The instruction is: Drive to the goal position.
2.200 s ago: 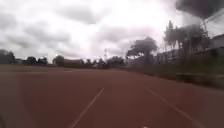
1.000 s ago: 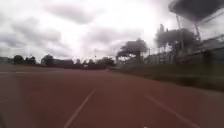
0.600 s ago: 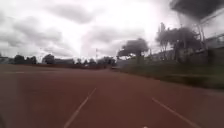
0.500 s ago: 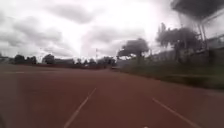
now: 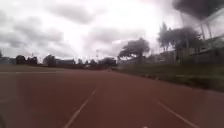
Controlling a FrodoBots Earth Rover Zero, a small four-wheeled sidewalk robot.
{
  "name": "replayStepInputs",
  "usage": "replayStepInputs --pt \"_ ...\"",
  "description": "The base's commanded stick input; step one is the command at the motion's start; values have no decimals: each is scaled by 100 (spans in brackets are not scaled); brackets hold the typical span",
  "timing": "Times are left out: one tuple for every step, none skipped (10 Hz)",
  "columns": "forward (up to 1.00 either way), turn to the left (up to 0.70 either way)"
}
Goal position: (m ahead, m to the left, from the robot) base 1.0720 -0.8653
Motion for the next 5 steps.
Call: replayStepInputs --pt "70 0" --pt "70 0" --pt "70 0" --pt "70 0" --pt "70 0"
